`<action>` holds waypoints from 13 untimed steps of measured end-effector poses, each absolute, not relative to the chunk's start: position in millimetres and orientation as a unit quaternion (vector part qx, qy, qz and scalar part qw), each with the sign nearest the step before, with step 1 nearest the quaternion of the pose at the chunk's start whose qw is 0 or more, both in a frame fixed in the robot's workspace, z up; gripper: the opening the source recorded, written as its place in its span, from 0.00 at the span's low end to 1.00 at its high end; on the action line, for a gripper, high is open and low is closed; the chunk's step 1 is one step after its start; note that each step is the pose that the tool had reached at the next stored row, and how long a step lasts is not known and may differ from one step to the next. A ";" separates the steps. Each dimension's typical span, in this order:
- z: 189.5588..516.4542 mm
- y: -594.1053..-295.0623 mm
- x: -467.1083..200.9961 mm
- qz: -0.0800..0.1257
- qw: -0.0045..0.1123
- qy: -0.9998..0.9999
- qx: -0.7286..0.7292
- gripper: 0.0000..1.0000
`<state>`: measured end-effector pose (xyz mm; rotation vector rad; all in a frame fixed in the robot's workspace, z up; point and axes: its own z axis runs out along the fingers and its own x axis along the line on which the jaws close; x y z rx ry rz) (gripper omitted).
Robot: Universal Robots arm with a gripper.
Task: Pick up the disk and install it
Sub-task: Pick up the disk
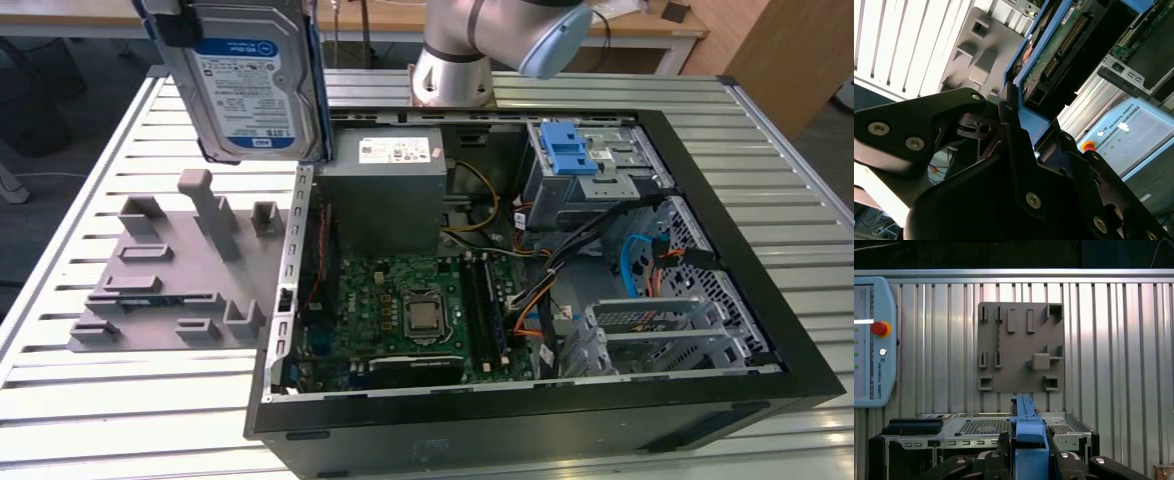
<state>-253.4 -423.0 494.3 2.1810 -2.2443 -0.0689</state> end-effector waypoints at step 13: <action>494.3 -429.6 -224.8 -0.023 0.007 -0.717 0.697 0.36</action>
